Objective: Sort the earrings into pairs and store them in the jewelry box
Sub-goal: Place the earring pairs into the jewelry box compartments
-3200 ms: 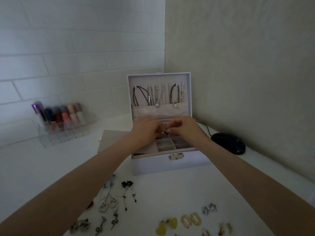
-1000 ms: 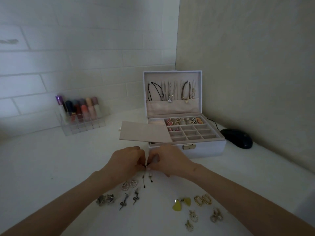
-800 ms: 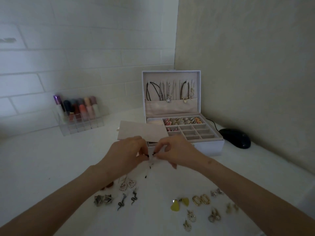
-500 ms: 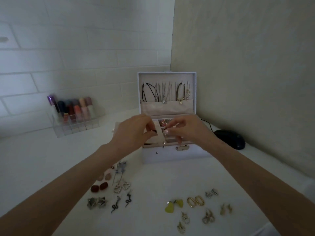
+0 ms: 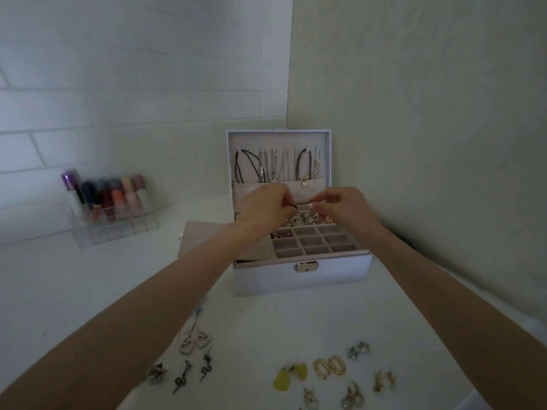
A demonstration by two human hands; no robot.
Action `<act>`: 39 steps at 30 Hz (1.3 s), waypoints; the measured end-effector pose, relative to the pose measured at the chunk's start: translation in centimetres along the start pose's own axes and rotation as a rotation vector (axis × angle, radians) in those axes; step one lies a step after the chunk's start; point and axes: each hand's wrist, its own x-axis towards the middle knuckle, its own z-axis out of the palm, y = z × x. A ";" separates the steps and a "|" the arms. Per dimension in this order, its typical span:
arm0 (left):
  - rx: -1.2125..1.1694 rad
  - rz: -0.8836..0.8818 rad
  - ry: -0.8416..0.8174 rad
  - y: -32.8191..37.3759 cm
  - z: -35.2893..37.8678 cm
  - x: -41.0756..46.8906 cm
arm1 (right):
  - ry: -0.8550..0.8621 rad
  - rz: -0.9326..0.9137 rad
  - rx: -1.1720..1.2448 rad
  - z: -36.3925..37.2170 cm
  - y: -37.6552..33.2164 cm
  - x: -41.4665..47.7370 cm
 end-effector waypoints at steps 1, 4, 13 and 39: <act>0.002 -0.003 -0.009 0.2 0.2 0.4 | 0.013 0.009 0.013 -0.1 0.3 0.2; -0.010 0.005 -0.021 0.7 1.1 1.3 | 0.026 0.025 0.030 -0.3 1.0 0.6; -0.033 0.002 -0.020 0.7 3.7 2.9 | 0.027 0.052 0.028 -0.5 2.7 1.4; 0.047 0.016 -0.187 -0.4 4.4 2.1 | -0.009 0.038 0.036 0.0 3.4 1.4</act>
